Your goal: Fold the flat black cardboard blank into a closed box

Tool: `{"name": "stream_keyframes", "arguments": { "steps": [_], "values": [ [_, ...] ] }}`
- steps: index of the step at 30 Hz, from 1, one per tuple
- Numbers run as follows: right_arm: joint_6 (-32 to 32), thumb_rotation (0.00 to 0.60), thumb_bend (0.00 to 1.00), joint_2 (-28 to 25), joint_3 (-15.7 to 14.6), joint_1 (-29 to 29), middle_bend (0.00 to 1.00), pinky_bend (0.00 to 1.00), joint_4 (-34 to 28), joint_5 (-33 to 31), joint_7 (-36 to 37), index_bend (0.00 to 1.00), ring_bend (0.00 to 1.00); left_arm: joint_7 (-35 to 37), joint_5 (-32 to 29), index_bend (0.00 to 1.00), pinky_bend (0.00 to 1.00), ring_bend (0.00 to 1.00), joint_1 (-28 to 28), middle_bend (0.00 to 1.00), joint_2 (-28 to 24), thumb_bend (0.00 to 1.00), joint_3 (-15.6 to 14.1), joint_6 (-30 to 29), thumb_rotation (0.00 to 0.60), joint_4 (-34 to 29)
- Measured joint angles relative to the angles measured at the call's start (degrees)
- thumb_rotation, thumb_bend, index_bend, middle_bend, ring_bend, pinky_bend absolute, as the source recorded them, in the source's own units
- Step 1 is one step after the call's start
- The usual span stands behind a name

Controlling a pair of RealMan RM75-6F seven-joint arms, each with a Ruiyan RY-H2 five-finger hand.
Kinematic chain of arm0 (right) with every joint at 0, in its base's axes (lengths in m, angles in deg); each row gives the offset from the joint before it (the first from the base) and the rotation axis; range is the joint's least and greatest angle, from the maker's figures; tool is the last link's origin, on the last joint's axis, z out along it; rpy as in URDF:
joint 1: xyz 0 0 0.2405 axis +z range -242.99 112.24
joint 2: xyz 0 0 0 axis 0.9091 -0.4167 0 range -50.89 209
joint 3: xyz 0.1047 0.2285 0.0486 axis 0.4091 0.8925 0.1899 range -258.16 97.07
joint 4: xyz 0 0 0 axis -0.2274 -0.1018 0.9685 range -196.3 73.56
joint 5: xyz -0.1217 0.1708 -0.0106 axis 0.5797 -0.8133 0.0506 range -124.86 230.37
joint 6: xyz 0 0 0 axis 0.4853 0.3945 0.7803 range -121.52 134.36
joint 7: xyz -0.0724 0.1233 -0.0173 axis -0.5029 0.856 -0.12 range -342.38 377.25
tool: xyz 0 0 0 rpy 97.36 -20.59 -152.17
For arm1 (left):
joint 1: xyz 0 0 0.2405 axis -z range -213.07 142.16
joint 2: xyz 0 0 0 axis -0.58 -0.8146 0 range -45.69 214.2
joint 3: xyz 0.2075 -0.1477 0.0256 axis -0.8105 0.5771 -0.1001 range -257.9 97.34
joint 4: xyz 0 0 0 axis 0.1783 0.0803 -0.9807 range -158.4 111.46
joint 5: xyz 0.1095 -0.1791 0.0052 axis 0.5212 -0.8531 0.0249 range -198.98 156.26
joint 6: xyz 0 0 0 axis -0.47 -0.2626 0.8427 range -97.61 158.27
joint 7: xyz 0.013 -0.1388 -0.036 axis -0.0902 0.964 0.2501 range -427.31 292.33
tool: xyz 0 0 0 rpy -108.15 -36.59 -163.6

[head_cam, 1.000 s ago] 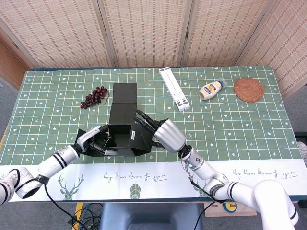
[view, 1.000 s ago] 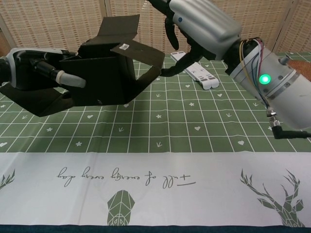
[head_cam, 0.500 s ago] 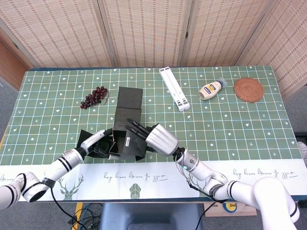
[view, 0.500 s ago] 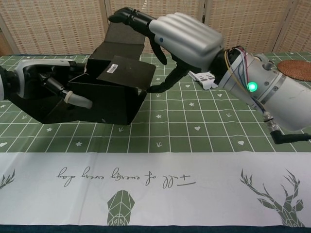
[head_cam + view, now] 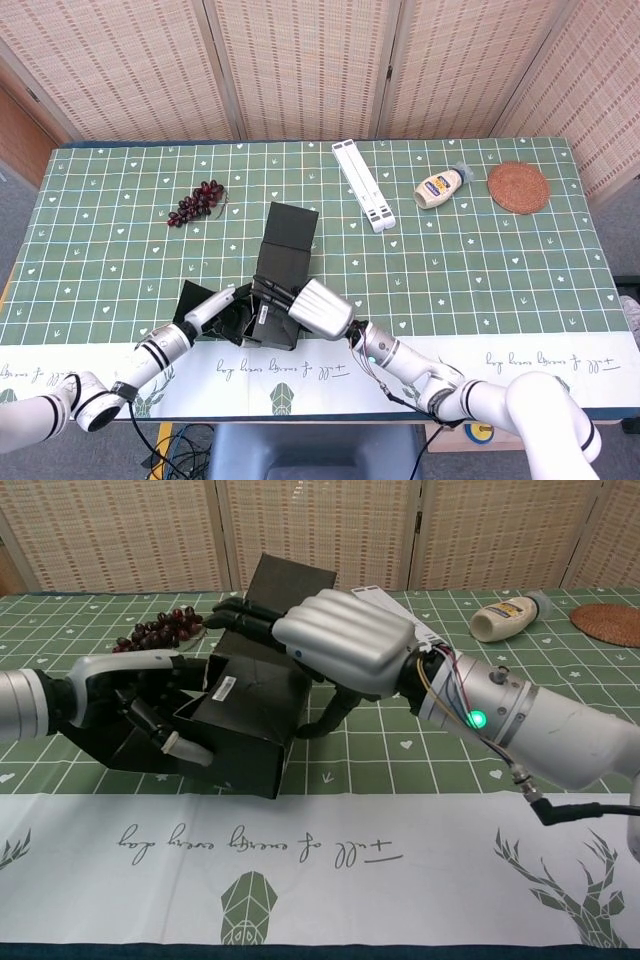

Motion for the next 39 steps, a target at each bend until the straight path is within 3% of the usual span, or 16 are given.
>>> {"name": "stream_keyframes", "arguments": {
  "steps": [7, 20, 26, 39],
  "values": [
    [-1.48, 0.600, 0.13, 1.39, -1.75, 0.20, 0.05, 0.92, 2.95, 0.63, 1.39, 0.00, 0.68, -2.74, -0.42, 0.10, 0.70, 0.51, -0.63, 0.22, 2.97, 0.03, -0.50, 1.57, 0.600, 1.94],
    [-0.73, 0.600, 0.20, 1.02, -3.70, 1.03, 0.17, 0.92, 4.59, 2.88, 4.56, 0.00, 0.70, -1.36, 1.12, 0.02, 0.70, 0.49, -0.71, 0.13, 3.23, 0.03, -1.04, 1.92, 0.600, 2.12],
    [-0.53, 0.600, 0.20, 0.04, -4.19, 1.14, 0.20, 0.92, 4.37, 3.30, 5.00, 0.06, 0.70, -1.05, 1.57, 0.01, 0.70, 0.48, -0.65, 0.12, 3.15, 0.03, -1.07, 1.66, 0.600, 1.90],
    [-0.55, 0.600, 0.20, -1.76, -5.01, 0.67, 0.19, 0.92, 2.57, 3.54, 4.59, 0.07, 0.70, -1.12, 1.73, 0.00, 0.70, 0.47, -0.70, 0.06, 2.82, 0.03, -1.05, 1.47, 0.600, 1.41]
  ]
}}
